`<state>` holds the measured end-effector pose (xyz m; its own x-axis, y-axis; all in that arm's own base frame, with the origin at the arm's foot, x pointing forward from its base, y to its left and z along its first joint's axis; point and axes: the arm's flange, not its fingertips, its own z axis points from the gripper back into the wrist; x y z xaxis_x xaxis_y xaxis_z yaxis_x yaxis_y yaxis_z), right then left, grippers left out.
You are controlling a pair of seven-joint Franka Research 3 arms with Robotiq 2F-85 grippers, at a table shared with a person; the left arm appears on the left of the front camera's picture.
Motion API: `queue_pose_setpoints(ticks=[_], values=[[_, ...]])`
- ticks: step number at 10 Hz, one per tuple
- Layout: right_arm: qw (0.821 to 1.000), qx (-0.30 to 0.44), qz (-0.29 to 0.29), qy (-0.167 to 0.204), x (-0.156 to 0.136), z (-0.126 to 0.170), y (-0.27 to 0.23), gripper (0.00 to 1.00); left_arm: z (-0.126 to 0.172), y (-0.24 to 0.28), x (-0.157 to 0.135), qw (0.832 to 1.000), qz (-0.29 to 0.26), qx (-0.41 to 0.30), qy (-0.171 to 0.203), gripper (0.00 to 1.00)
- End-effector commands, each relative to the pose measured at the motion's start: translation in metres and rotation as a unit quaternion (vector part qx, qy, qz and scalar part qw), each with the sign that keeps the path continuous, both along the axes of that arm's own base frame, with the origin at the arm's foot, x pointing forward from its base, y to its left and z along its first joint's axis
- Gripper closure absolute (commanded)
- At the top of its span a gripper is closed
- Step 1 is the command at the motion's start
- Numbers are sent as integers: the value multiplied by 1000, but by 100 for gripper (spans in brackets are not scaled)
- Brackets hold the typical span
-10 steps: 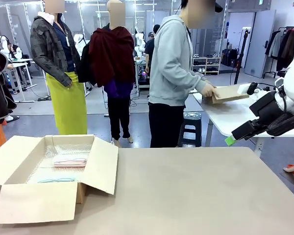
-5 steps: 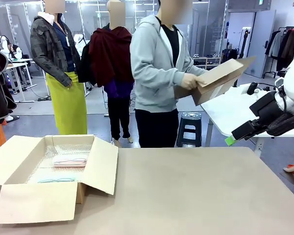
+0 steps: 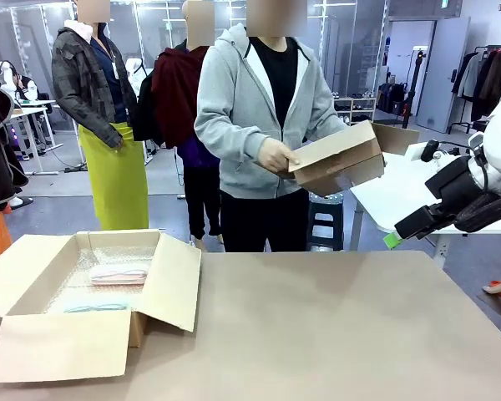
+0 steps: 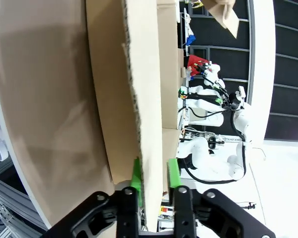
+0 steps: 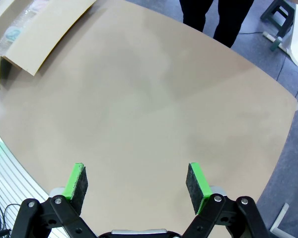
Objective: Pack the glasses set securely to prepare it for shipping.
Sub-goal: Position the Package Box on the left side of the table.
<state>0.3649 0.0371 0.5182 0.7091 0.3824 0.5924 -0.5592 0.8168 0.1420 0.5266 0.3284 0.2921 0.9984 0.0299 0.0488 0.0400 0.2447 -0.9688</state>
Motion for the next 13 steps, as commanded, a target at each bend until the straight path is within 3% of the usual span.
queue_pose_setpoints(ticks=[1, 2, 4, 5, 6, 8, 13], values=[[1000, -1, -3, 5, -2, -1, 2, 0, 15, 0, -2, 998, 4, 63, -21, 28], [1000, -1, -3, 5, -2, -1, 2, 0, 28, 3, -3, 995, 10, 91, -37, 0], [1000, -1, -3, 5, -2, -1, 2, 0, 72, 1, -7, 981, 6, 180, -73, 0], [1000, -1, -3, 5, -2, -1, 2, 0, 109, -8, -14, 962, -15, 250, -106, 24], [1000, -1, -3, 5, -2, -1, 2, 0, 145, -17, -19, 944, -34, 290, -151, 26], [1000, -1, -3, 5, -2, -1, 2, 0, 203, -47, -37, 913, -53, 329, -237, 26], [1000, -1, -3, 5, -2, -1, 2, 0, 270, -160, -104, 833, -104, 370, -398, 26]])
